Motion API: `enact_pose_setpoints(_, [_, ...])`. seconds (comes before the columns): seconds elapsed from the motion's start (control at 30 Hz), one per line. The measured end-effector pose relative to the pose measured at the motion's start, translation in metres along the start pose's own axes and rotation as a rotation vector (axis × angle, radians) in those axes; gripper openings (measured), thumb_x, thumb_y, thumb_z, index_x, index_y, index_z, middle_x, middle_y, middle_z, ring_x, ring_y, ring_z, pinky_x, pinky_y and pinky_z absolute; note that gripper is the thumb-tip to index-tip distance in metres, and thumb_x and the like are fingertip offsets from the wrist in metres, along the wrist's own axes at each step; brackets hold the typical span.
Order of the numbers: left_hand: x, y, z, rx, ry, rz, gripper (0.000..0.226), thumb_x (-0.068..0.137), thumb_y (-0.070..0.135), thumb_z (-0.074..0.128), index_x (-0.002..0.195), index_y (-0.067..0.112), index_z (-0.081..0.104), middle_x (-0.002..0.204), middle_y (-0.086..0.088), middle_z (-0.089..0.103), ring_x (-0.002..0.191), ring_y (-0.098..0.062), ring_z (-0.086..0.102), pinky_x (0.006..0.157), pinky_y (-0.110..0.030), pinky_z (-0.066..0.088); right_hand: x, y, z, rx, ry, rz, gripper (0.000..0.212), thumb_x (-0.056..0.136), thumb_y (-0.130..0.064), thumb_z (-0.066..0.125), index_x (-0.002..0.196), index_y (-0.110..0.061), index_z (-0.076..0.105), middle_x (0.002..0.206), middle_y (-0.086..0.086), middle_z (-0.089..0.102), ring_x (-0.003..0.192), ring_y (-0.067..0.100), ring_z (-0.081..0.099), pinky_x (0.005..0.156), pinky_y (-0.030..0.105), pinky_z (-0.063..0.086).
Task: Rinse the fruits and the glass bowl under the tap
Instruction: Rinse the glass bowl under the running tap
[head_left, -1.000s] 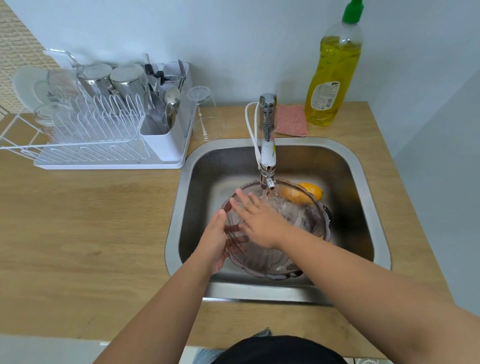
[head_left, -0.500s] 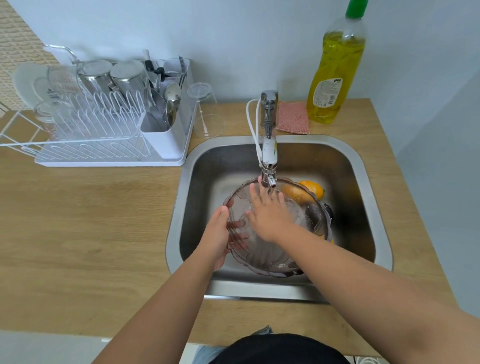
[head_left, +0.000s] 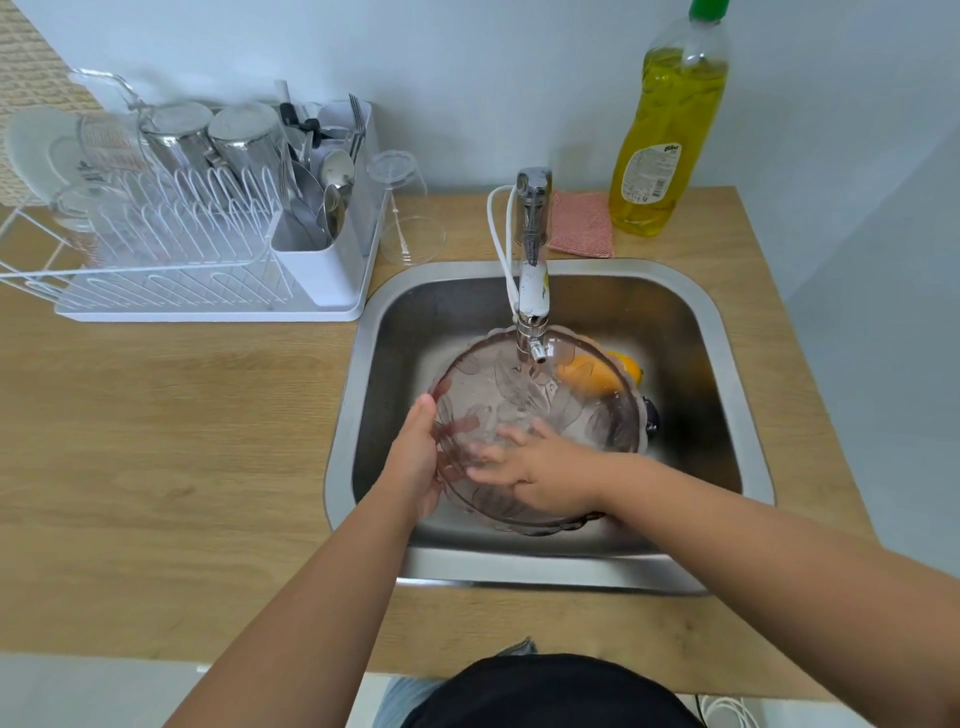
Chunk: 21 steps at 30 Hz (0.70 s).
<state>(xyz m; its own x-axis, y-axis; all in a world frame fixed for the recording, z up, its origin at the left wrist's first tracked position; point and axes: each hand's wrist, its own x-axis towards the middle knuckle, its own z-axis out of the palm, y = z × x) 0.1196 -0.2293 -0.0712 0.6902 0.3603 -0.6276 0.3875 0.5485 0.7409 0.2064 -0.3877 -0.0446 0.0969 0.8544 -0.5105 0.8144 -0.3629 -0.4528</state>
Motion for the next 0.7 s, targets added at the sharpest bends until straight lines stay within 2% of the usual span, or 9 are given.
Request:
enact_pose_setpoints(0.13, [0.005, 0.001, 0.006, 0.036, -0.041, 0.022, 0.05, 0.107, 0.051, 0.027, 0.141, 0.027, 0.054, 0.12, -0.012, 0.073, 0.096, -0.025, 0.076, 0.069, -0.037, 0.063, 0.019, -0.005, -0.01, -0.036, 0.175, 0.102, 0.056, 0.102, -0.019, 0.027, 0.156, -0.031, 0.013, 0.164, -0.005, -0.012, 0.15, 0.027, -0.015, 0.115, 0.049, -0.016])
enact_pose_setpoints(0.23, [0.005, 0.002, 0.006, 0.052, -0.061, 0.029, 0.055, 0.106, 0.054, 0.026, 0.145, 0.024, 0.051, 0.132, -0.012, 0.068, 0.114, -0.024, 0.071, 0.085, -0.038, 0.06, 0.03, -0.003, -0.013, 0.055, 0.262, 0.227, 0.06, 0.104, -0.027, 0.028, 0.155, -0.032, -0.004, 0.161, -0.007, -0.022, 0.149, 0.027, -0.017, 0.115, 0.047, -0.017])
enact_pose_setpoints(0.27, [0.004, 0.003, 0.006, 0.052, -0.042, 0.04, 0.053, 0.107, 0.053, 0.026, 0.143, 0.024, 0.052, 0.132, -0.011, 0.068, 0.115, -0.025, 0.07, 0.085, -0.038, 0.06, 0.031, -0.006, -0.012, 0.073, 0.262, 0.22, 0.06, 0.104, -0.028, 0.028, 0.155, -0.033, -0.005, 0.161, -0.007, -0.021, 0.149, 0.026, -0.017, 0.115, 0.047, -0.017])
enact_pose_setpoints(0.4, [0.007, 0.01, 0.003, 0.014, 0.066, 0.165, 0.034, 0.109, 0.041, 0.031, 0.128, 0.033, 0.058, 0.128, -0.014, 0.067, 0.111, -0.029, 0.068, 0.066, -0.033, 0.06, 0.022, -0.023, -0.005, 0.103, 0.139, 0.056, 0.054, 0.105, -0.024, 0.026, 0.156, -0.03, 0.007, 0.164, -0.004, -0.004, 0.151, 0.022, -0.005, 0.118, 0.042, -0.01])
enact_pose_setpoints(0.5, [0.011, 0.017, -0.005, 0.04, 0.154, 0.288, 0.03, 0.109, 0.04, 0.033, 0.126, 0.041, 0.057, 0.123, -0.01, 0.069, 0.099, -0.025, 0.069, 0.065, -0.035, 0.059, 0.001, -0.016, 0.005, 0.204, 0.078, 0.029, 0.05, 0.105, -0.029, 0.031, 0.154, -0.028, 0.023, 0.163, -0.01, 0.013, 0.15, 0.012, 0.012, 0.119, 0.035, -0.001])
enact_pose_setpoints(0.53, [0.012, 0.019, -0.006, 0.052, 0.182, 0.31, 0.03, 0.109, 0.042, 0.033, 0.128, 0.044, 0.056, 0.12, -0.012, 0.07, 0.094, -0.025, 0.069, 0.064, -0.035, 0.058, -0.007, -0.009, 0.007, 0.169, 0.088, 0.05, 0.049, 0.104, -0.034, 0.033, 0.153, -0.028, 0.028, 0.162, -0.011, 0.018, 0.149, 0.011, 0.016, 0.121, 0.039, 0.001])
enact_pose_setpoints(0.6, [0.014, 0.018, -0.008, 0.064, 0.237, 0.343, 0.031, 0.109, 0.042, 0.034, 0.129, 0.047, 0.056, 0.116, -0.014, 0.072, 0.088, -0.026, 0.068, 0.061, -0.035, 0.055, -0.018, 0.01, 0.01, -0.067, 0.13, 0.135, 0.051, 0.103, -0.045, 0.03, 0.15, -0.027, 0.035, 0.161, -0.009, 0.026, 0.148, 0.015, 0.019, 0.119, 0.049, 0.001])
enact_pose_setpoints(0.7, [0.016, 0.015, -0.008, 0.069, 0.294, 0.372, 0.028, 0.108, 0.042, 0.035, 0.124, 0.05, 0.057, 0.113, -0.013, 0.073, 0.093, -0.029, 0.068, 0.064, -0.038, 0.057, -0.019, 0.033, 0.004, -0.265, 0.176, 0.356, 0.06, 0.101, -0.054, 0.021, 0.151, -0.022, 0.03, 0.163, -0.002, 0.02, 0.151, 0.025, 0.007, 0.117, 0.055, -0.004])
